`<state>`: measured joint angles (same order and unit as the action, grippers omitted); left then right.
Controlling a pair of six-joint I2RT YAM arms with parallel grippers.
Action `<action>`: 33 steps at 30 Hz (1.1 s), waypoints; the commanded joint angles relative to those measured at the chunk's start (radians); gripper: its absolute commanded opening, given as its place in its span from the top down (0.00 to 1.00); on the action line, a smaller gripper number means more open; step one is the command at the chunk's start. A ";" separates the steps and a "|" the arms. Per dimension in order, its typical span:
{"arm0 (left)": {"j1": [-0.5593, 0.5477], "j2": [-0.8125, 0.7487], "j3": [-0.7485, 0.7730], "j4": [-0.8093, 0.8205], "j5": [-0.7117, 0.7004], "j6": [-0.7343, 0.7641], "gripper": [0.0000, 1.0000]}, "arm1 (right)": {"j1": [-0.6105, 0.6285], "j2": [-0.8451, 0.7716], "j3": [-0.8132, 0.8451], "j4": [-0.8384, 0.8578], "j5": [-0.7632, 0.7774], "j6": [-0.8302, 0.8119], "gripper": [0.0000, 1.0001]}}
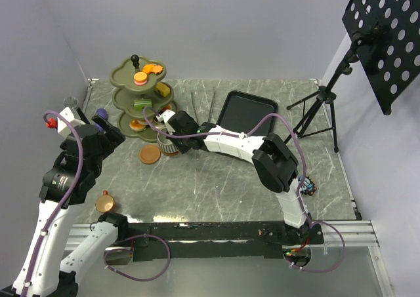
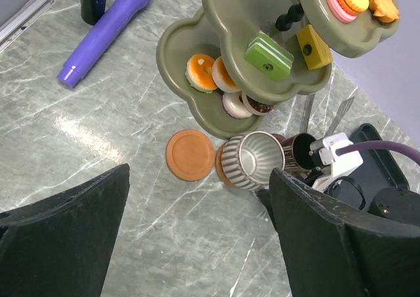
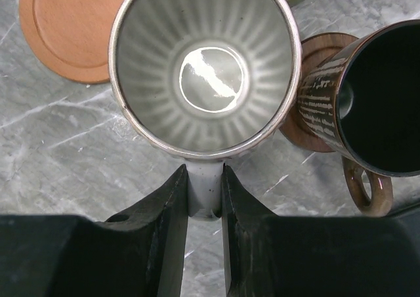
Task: Serve the afternoon tea
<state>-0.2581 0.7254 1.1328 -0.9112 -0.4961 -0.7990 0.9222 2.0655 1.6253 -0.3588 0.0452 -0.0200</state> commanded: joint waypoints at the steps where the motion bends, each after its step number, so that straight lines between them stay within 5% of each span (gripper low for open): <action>1: 0.003 -0.004 -0.008 0.017 -0.021 -0.002 0.08 | 0.000 -0.030 0.025 0.052 0.005 0.006 1.00; 9: 0.003 0.000 -0.010 0.014 -0.015 0.007 0.07 | 0.006 -0.027 0.024 0.040 0.005 0.005 1.00; 14: 0.005 0.014 -0.024 -0.023 -0.016 -0.034 0.00 | 0.009 -0.054 0.015 0.040 0.007 -0.012 0.54; 20: 0.006 0.069 0.025 -0.152 -0.056 -0.132 0.00 | 0.010 -0.148 -0.019 0.070 -0.031 -0.054 0.27; 27: 0.054 0.175 0.072 -0.356 -0.088 -0.328 0.00 | 0.001 -0.290 -0.113 0.132 0.004 -0.118 0.17; 33: 0.279 0.212 -0.102 -0.371 0.074 -0.420 0.00 | -0.075 -0.369 -0.156 0.107 0.001 -0.123 0.16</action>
<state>-0.1020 0.9230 1.1286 -1.2060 -0.5190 -1.0996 0.9073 1.7760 1.5013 -0.2718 0.0341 -0.1246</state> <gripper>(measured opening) 0.995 0.841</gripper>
